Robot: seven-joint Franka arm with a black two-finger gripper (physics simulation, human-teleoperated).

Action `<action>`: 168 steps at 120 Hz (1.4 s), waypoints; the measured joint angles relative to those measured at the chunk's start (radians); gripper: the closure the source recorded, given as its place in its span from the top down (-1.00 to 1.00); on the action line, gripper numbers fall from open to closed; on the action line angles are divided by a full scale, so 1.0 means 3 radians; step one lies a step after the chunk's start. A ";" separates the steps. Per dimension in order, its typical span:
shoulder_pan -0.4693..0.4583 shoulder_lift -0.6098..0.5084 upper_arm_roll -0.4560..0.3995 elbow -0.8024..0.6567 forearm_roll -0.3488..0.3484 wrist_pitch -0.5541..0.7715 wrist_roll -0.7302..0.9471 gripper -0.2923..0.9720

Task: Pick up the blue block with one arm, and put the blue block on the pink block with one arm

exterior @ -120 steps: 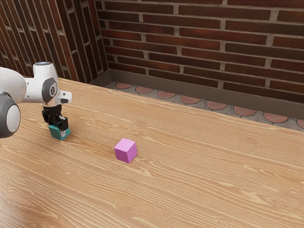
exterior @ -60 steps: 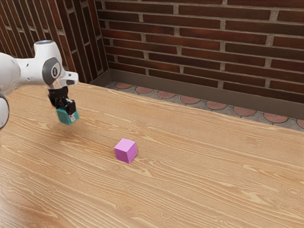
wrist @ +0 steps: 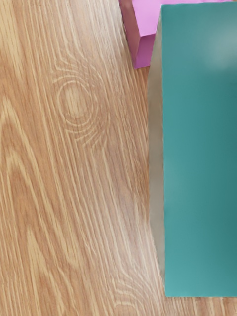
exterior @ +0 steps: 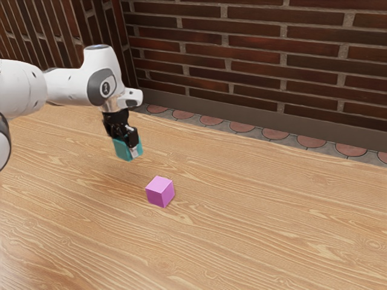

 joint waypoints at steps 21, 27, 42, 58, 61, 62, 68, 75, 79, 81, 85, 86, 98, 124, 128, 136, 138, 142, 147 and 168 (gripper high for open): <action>-0.0234 -0.0170 0.0029 -0.0190 -0.0002 -0.0003 -0.0134 0.06; -0.0288 -0.0192 0.0037 -0.0233 -0.0001 -0.0003 -0.0170 0.05; -0.0391 -0.0319 0.0056 -0.0435 0.0002 -0.0002 -0.0253 0.05; -0.0699 -0.0370 0.0351 -0.0550 -0.0008 0.0001 -0.0327 0.06; -0.0729 -0.0364 0.0379 -0.0553 -0.0013 0.0003 -0.0339 0.06; -0.0738 -0.0362 0.0385 -0.0553 -0.0015 0.0003 -0.0343 0.06; -0.0790 -0.0339 0.0409 -0.0553 -0.0022 0.0006 -0.0365 0.06; -0.0817 -0.0294 0.0418 -0.0542 -0.0029 0.0010 -0.0388 0.06; -0.0824 -0.0261 0.0419 -0.0531 -0.0036 0.0012 -0.0401 0.06; -0.0826 -0.0245 0.0419 -0.0523 -0.0040 0.0013 -0.0406 0.06; -0.0829 -0.0208 0.0415 -0.0502 -0.0048 0.0014 -0.0418 0.05; -0.0829 -0.0199 0.0413 -0.0494 -0.0050 0.0015 -0.0420 0.06; -0.0836 -0.0091 0.0387 -0.0406 -0.0065 0.0019 -0.0450 0.06; -0.0906 0.0030 0.0375 -0.0303 -0.0092 0.0028 -0.0499 0.06; -0.0916 0.0034 0.0379 -0.0303 -0.0096 0.0028 -0.0503 0.15; -0.0924 0.0041 0.0384 -0.0305 -0.0110 0.0026 -0.0508 0.16; -0.0925 0.0047 0.0384 -0.0304 -0.0113 0.0025 -0.0509 0.18; -0.0926 0.0060 0.0385 -0.0301 -0.0118 0.0024 -0.0512 0.22; -0.0926 0.0070 0.0385 -0.0298 -0.0122 0.0023 -0.0515 0.27; -0.0924 0.0072 0.0408 -0.0116 -0.0114 0.0018 -0.0522 0.42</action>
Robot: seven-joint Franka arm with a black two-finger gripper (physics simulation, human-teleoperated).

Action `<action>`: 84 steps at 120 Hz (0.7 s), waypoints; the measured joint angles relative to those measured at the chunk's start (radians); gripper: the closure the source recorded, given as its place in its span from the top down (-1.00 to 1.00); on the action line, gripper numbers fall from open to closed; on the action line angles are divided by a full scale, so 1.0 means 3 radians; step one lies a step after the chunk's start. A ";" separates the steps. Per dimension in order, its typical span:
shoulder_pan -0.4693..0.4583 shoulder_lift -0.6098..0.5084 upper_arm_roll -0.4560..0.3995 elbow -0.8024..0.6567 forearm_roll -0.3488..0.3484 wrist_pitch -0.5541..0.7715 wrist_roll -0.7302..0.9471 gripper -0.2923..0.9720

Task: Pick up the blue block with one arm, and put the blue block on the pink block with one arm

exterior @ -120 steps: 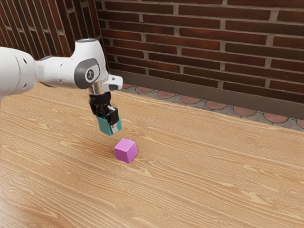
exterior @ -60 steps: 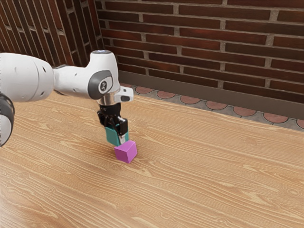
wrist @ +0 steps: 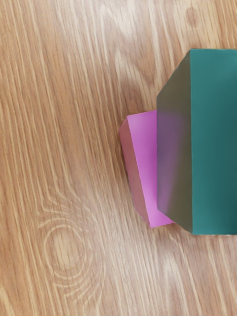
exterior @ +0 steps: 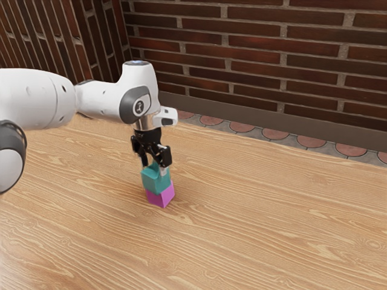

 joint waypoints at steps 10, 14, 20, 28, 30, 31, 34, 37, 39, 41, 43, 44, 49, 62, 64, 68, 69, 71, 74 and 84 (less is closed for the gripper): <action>-0.0008 -0.0035 0.0016 0.0118 0.0017 -0.0010 0.0000 0.46; -0.0013 -0.0064 0.0019 0.0165 0.0042 -0.0019 0.0000 0.47; -0.0032 -0.0135 0.0022 0.0309 0.0116 -0.0074 0.0000 0.48; -0.0083 -0.0278 0.0023 0.0467 0.0252 -0.0200 0.0001 0.50; -0.0102 -0.0329 0.0023 0.0488 0.0283 -0.0236 0.0001 0.50; -0.0112 -0.0357 0.0023 0.0508 0.0298 -0.0260 0.0000 0.50; -0.0137 -0.0433 0.0023 0.0568 0.0338 -0.0332 -0.0001 0.51; -0.0154 -0.0508 0.0021 0.0620 0.0379 -0.0410 -0.0007 0.51; -0.0169 -0.0559 0.0018 0.0654 0.0420 -0.0463 -0.0015 0.51; -0.0198 -0.0603 0.0019 0.0701 0.0475 -0.0522 -0.0026 0.51; -0.0230 -0.0636 0.0019 0.0754 0.0531 -0.0583 -0.0038 0.52; -0.0245 -0.0649 0.0019 0.0780 0.0557 -0.0614 -0.0044 0.52; -0.0303 -0.0692 0.0030 0.0989 0.0666 -0.0791 -0.0075 0.52; -0.0320 -0.0767 0.0074 0.1276 0.0868 -0.1174 -0.0146 0.53; -0.0319 -0.0771 0.0077 0.1288 0.0887 -0.1218 -0.0156 0.53; -0.0318 -0.0776 0.0081 0.1301 0.0919 -0.1294 -0.0175 0.53; -0.0318 -0.0777 0.0082 0.1301 0.0926 -0.1311 -0.0180 0.53; -0.0318 -0.0778 0.0082 0.1299 0.0939 -0.1343 -0.0189 0.53; -0.0319 -0.0779 0.0083 0.1295 0.0954 -0.1387 -0.0203 0.53; -0.0322 -0.0781 0.0085 0.1282 0.0989 -0.1499 -0.0244 0.53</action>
